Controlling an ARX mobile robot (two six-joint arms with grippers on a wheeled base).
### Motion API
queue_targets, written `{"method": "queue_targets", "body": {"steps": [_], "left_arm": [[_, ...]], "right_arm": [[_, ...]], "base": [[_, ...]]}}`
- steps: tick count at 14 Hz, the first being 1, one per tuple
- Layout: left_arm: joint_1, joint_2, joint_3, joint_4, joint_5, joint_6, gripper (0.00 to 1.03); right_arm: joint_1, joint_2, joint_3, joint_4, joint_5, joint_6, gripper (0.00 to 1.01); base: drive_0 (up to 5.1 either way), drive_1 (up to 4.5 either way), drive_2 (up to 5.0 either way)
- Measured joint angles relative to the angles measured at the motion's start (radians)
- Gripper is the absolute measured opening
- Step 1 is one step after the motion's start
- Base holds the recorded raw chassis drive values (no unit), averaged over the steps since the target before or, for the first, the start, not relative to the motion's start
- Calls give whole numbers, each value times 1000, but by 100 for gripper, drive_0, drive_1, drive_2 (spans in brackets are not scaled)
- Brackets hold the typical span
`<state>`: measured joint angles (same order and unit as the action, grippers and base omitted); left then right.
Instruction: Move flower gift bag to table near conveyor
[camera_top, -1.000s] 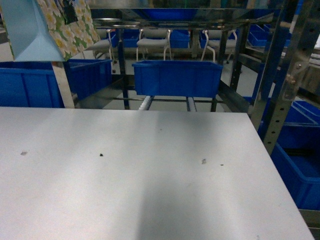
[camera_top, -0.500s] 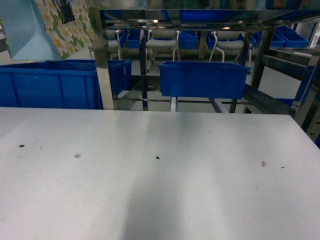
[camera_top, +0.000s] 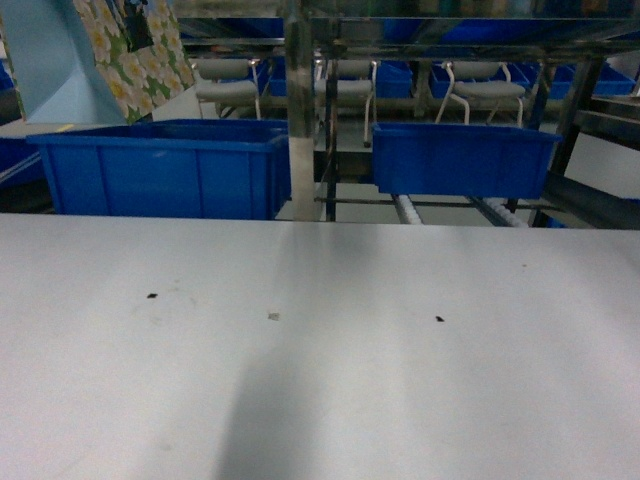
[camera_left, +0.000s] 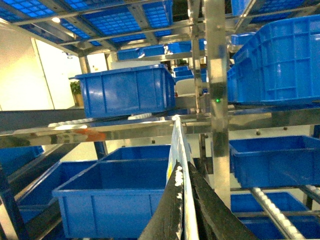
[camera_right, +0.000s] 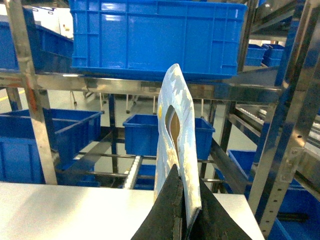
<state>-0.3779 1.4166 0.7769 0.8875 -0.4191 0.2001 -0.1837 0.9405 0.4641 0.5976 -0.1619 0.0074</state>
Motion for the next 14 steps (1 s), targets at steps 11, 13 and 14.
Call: {"method": "queue_targets", "body": {"steps": [11, 13, 14], "left_arm": [[-5, -2, 0, 3, 1, 7, 2], [-2, -2, 0, 8, 1, 10, 2], [6, 3, 0, -5, -3, 10, 2]], "right_arm": [[0, -6, 0, 1, -2, 0, 2], [-1, -8, 0, 3, 0, 0, 2], [3, 3, 0, -2, -5, 0, 2]], "base": [[-186, 192, -11], [-125, 266, -92], [0, 0, 0]]}}
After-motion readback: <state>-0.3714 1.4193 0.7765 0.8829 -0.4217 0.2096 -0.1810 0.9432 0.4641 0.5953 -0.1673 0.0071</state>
